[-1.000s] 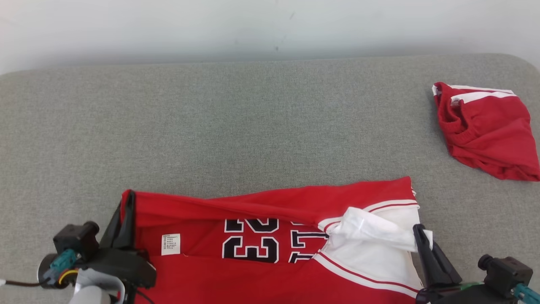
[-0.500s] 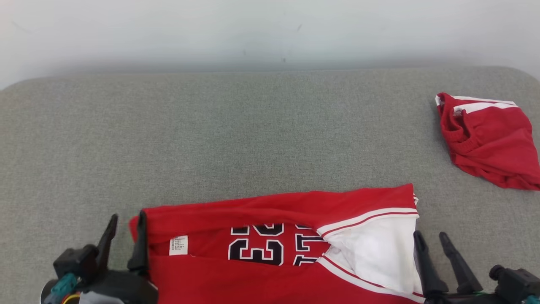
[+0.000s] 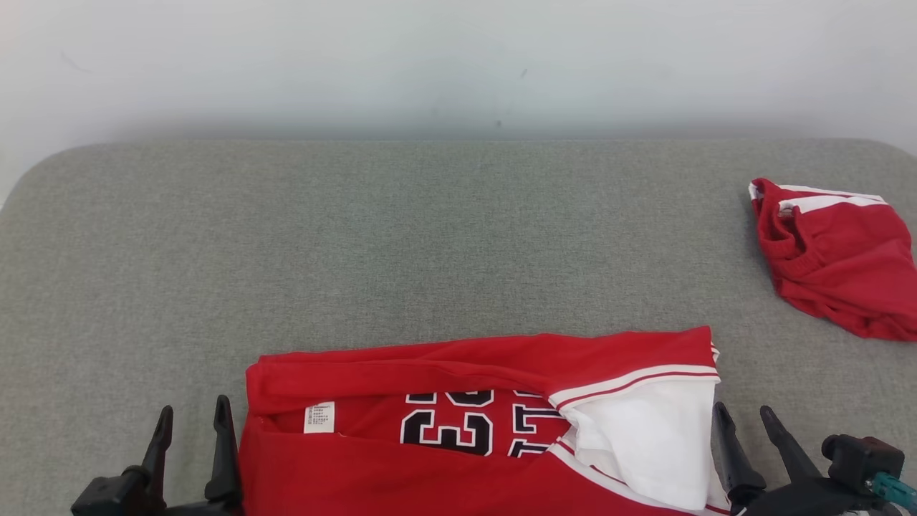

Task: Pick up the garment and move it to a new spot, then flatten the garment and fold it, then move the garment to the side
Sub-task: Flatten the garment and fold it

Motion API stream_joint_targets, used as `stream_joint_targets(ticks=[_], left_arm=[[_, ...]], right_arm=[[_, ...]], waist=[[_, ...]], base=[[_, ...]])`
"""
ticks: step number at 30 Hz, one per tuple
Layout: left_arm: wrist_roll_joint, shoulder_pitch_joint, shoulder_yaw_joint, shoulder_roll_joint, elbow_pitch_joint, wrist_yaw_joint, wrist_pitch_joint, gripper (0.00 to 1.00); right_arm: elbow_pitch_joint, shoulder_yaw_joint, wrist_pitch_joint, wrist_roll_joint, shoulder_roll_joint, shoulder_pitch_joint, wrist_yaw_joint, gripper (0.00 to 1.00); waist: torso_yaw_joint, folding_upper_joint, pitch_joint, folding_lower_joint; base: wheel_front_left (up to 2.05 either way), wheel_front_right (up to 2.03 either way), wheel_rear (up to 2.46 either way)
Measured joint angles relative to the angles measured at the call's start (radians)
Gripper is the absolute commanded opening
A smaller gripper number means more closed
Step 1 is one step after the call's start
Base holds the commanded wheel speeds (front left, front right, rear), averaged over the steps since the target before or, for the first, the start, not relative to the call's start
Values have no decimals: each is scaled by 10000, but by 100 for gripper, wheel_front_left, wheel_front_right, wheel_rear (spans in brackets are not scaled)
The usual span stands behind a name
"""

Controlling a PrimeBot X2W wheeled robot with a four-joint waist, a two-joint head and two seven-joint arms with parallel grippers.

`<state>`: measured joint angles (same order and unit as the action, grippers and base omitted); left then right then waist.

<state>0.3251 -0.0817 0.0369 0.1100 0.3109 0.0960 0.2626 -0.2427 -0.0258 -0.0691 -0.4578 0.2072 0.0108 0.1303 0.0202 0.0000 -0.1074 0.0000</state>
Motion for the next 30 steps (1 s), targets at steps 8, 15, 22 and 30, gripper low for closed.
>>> stream_joint_targets(ticks=[8,15,22,30], left_arm=[[-531,488,222,-186,-385,-35,0,100],[-1108,825,117,-384,-430,-81,0,100],[-1409,990,284,-447,-385,-67,0,100],[-1419,1036,464,-522,-290,13,0,100]], right_arm=[[-1971,-217,238,107,-217,-971,0,100],[-3450,-334,163,410,-303,-1401,0,100],[-3916,-681,-42,159,-370,-1587,-15,0],[-4460,-491,-545,100,25,-1771,29,0]], waist=[[287,1,54,0],[597,0,138,0],[669,0,220,0],[491,1,387,0]], base=[[0,0,0],[0,0,0],[0,0,0],[0,0,0]])
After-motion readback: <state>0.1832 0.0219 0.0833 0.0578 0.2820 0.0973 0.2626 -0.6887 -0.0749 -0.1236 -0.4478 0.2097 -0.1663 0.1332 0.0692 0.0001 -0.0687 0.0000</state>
